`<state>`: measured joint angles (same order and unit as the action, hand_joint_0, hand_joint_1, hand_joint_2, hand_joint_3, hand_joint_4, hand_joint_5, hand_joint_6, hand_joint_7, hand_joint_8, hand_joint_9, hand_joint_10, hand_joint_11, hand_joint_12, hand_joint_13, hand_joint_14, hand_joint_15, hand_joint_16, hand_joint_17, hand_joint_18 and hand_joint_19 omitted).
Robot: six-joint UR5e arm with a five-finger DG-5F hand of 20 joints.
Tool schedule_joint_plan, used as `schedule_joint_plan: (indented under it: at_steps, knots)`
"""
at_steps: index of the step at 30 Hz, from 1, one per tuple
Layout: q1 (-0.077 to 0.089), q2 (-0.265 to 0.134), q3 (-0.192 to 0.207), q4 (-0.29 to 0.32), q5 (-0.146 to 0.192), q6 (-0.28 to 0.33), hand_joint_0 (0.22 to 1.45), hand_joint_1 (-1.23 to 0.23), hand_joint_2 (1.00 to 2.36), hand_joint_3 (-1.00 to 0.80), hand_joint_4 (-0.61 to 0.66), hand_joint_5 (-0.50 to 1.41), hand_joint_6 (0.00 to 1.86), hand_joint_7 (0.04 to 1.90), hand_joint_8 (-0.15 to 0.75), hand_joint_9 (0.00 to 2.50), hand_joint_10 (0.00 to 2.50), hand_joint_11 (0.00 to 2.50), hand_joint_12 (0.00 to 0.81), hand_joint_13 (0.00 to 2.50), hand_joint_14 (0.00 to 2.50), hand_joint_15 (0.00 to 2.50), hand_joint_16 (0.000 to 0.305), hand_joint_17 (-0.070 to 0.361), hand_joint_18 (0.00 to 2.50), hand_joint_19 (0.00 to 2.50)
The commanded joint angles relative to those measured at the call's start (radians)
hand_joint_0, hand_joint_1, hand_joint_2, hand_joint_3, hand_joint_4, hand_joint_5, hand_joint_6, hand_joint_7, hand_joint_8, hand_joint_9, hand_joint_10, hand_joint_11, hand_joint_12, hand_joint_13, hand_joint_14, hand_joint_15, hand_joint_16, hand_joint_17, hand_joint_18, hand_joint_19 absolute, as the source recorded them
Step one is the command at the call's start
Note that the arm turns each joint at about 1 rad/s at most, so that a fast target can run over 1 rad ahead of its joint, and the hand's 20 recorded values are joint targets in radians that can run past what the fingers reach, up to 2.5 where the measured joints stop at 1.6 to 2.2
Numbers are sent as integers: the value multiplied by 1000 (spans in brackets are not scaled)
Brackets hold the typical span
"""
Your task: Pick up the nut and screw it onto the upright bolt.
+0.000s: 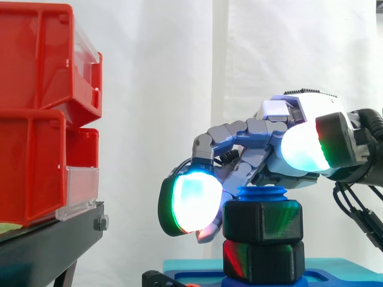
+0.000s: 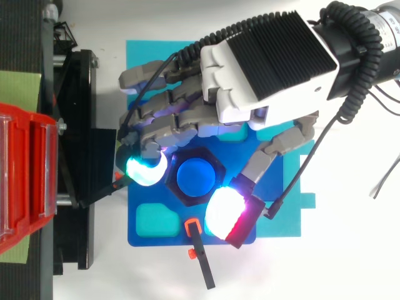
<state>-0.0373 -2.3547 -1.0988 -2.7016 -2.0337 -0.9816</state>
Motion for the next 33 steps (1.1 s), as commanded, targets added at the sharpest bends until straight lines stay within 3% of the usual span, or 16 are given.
schedule_joint_plan:
  at_steps: [1,17,25,33]
  knots:
    - [-3,0,-1,-1,0,0,497,-417,1000,-500,216,-122,503,1122,265,675,0,0,289,450,0,0,26,59,88,0]
    - [-18,0,-3,2,-11,-15,502,-414,1000,-500,204,-53,502,1408,277,785,0,0,271,534,0,0,23,52,170,0]
    - [-24,0,-3,-1,-11,-22,508,-412,1000,-500,188,-14,501,1480,278,899,0,5,258,602,0,0,21,48,233,0]
    - [-35,0,-3,5,-34,-22,513,-416,1000,-500,145,24,521,1475,284,1088,2,44,236,698,0,0,19,43,326,0]
